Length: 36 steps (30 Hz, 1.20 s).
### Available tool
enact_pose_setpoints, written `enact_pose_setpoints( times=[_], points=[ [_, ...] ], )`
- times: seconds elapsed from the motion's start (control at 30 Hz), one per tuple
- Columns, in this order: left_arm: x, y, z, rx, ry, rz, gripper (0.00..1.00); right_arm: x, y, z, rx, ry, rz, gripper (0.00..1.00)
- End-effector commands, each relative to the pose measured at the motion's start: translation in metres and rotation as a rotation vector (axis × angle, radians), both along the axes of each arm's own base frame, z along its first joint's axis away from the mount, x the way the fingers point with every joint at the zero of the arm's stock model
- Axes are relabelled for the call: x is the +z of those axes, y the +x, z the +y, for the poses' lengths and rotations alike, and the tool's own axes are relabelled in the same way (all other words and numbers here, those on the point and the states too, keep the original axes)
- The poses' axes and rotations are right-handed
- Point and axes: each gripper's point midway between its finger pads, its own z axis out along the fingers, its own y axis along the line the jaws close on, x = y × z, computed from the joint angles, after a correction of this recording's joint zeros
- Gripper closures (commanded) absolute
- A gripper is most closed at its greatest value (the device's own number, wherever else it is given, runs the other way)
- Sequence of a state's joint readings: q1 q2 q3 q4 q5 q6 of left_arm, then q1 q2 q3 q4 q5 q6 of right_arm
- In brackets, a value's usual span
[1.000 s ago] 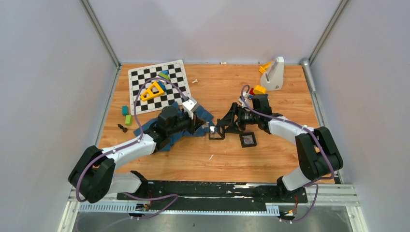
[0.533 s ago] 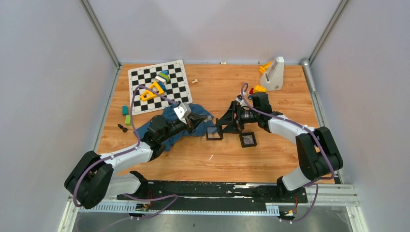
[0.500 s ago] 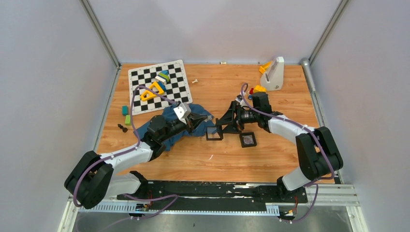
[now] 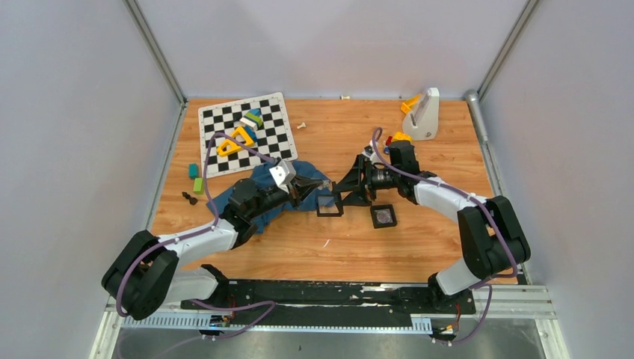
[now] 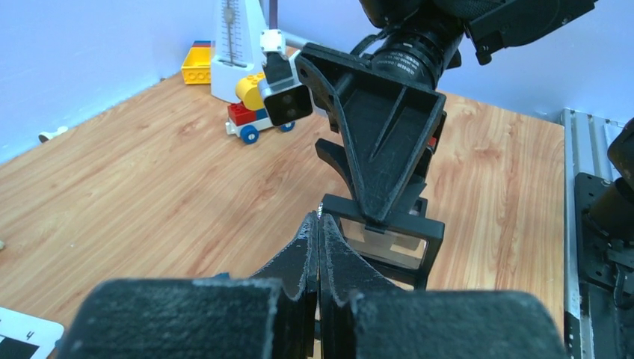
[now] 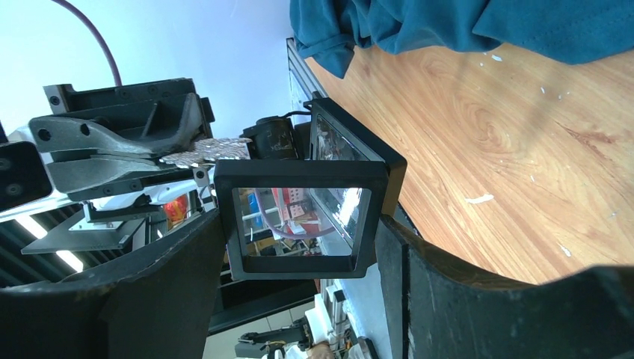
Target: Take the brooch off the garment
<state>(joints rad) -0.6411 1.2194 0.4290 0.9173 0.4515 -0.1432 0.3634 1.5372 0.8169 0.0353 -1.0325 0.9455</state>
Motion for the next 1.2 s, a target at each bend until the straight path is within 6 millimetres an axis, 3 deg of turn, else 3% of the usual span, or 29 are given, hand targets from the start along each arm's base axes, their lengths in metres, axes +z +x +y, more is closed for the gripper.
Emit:
enact_pose_setpoints(
  times=[0.0,0.33,1.07,1.17],
  points=[
    [0.008,-0.006,-0.001,-0.023,-0.019,-0.048,1.0,0.029,0.008,0.006,0.023,0.057,-0.077,0.67],
    [0.003,-0.01,-0.005,-0.05,-0.012,-0.056,1.0,0.042,0.01,0.009,0.031,0.084,-0.051,0.67],
    [-0.019,-0.022,-0.015,-0.048,0.131,-0.143,1.0,0.046,0.017,0.008,0.024,0.079,-0.047,0.68],
    [-0.021,-0.026,-0.015,-0.05,0.147,-0.153,0.95,0.046,0.019,0.004,0.016,0.075,-0.048,0.68]
  ],
)
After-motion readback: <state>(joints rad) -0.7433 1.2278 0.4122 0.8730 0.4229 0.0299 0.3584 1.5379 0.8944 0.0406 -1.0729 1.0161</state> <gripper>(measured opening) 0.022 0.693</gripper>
